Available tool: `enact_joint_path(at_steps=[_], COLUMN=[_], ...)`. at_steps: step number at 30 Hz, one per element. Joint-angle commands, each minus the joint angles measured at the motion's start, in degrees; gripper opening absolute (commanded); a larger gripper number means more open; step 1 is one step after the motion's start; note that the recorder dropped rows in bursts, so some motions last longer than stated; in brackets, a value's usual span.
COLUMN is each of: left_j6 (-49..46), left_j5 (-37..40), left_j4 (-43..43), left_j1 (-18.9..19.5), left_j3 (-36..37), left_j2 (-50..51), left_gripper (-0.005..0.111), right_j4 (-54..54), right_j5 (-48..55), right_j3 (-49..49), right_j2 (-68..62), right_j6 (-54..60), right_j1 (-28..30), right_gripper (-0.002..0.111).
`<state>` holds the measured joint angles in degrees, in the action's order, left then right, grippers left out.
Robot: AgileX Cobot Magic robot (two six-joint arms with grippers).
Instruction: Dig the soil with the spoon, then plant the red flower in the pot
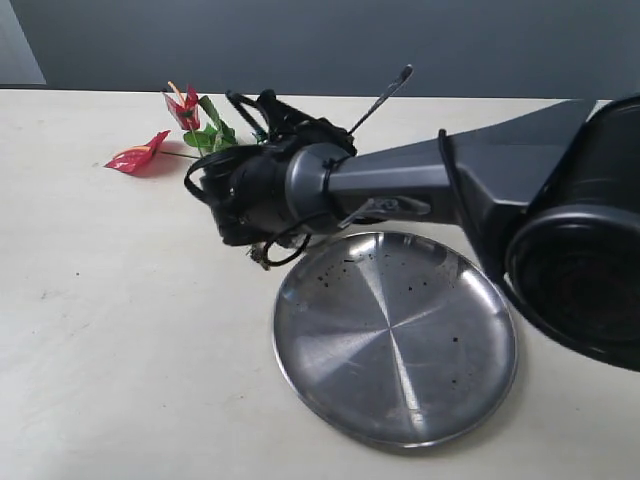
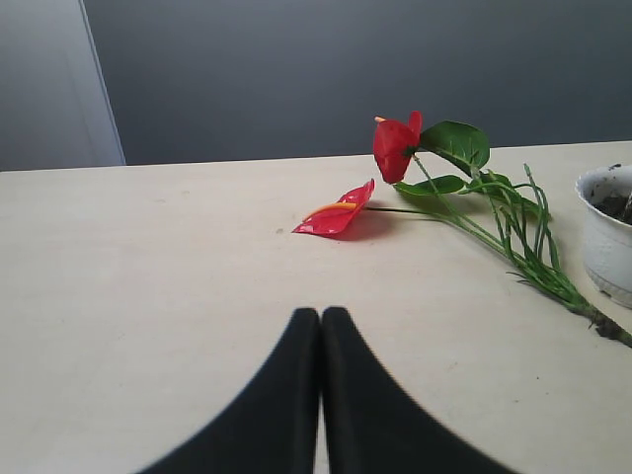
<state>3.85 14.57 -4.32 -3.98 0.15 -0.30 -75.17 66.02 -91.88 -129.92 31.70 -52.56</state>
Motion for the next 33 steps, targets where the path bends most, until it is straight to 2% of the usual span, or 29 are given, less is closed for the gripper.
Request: enact_joint_path(at_steps=[1,5,10,13,15,20,23,26,33], left_j6=[0.05,0.05,0.05,0.05,0.05,0.05,0.05,0.05,0.05], left_j5=[-0.52,-0.52,-0.52,-0.52,-0.52,-0.52,-0.52,-0.52,-0.52], left_j4=[0.14,0.14,0.14,0.14,0.14,0.14,0.14,0.14,0.14], left_j1=[-0.25,-0.25,-0.25,-0.25,-0.25,-0.25,-0.25,-0.25,-0.25], left_j3=[-0.15,-0.15,-0.15,-0.15,-0.15,-0.15,-0.15,-0.15,-0.15], left_j2=[0.3,0.3,0.3,0.3,0.3,0.3,0.3,0.3,0.3], left_gripper=[0.001,0.001,0.001,0.001,0.001,0.001,0.001,0.001,0.001], right_j4=[3.42,13.97,34.58,49.37,59.69,76.7,85.34,86.13,76.33], right_j5=[1.3,1.3,0.29,-0.12,-0.5,-2.6,-6.17,-6.68,-13.33], right_j3=[0.11,0.11,0.11,0.11,0.33,4.18,8.77,12.61,18.88], right_j2=[4.2,7.69,12.89,15.56,17.01,19.76,21.37,21.97,21.62], right_j6=[-4.64,-6.9,-23.86,-29.15,-27.43,-16.69,-4.51,0.21,0.21], right_j1=[3.07,5.99,10.49,13.59,15.44,16.45,16.45,16.45,16.57], right_gripper=[-0.001,-0.001,-0.001,-0.001,-0.001,-0.001,-0.001,-0.001,-0.001])
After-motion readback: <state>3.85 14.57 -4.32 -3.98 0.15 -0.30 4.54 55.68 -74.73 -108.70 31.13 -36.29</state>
